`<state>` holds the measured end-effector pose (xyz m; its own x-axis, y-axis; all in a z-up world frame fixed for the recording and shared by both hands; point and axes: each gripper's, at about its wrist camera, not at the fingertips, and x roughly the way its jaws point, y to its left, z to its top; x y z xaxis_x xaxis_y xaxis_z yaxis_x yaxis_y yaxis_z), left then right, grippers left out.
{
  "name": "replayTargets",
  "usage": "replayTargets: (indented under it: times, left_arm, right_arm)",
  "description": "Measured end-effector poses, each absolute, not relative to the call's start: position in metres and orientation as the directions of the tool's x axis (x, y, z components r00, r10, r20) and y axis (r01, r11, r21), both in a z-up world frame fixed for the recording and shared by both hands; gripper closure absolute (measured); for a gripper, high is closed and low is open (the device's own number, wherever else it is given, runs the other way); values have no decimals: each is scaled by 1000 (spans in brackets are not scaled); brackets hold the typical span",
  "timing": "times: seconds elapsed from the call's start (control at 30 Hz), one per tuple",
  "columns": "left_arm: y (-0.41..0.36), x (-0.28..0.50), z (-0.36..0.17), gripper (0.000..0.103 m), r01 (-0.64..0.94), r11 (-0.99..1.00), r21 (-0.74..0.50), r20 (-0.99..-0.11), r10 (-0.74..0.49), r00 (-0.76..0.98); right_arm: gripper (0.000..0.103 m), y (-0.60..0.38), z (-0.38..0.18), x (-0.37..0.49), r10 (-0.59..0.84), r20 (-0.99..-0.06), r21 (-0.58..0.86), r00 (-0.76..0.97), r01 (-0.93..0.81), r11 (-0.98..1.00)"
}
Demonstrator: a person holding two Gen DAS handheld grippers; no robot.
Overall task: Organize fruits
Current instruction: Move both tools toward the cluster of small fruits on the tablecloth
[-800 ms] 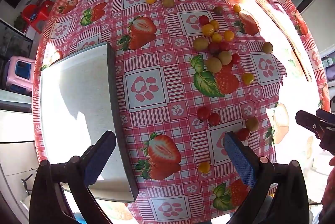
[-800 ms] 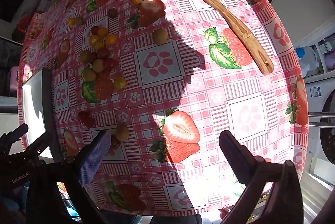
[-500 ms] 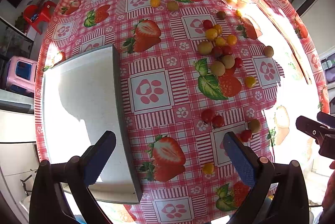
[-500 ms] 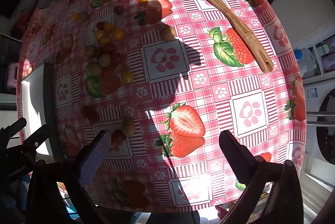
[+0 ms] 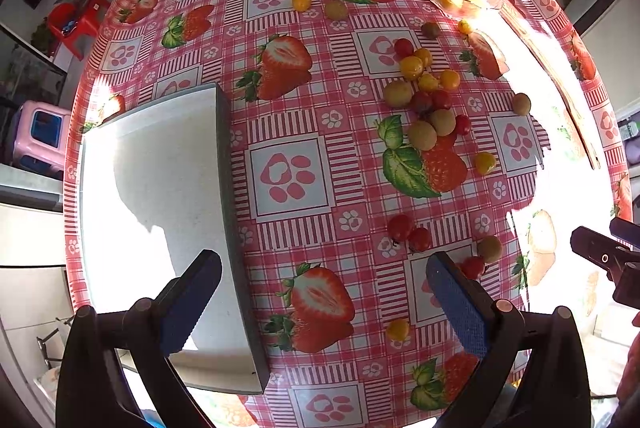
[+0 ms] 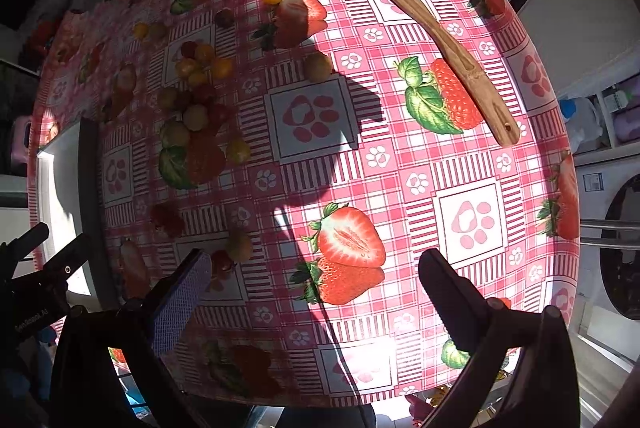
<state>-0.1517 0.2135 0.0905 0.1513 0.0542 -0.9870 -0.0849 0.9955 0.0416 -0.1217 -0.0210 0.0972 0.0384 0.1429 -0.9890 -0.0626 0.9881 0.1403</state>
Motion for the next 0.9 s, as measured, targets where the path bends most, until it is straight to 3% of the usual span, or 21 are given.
replayTargets:
  times: [0.9]
  left_arm:
    - [195, -124, 67, 0, -76, 995, 59, -990, 68, 121]
  right_arm:
    - [0, -20, 80, -109, 90, -996, 88, 29, -66, 994]
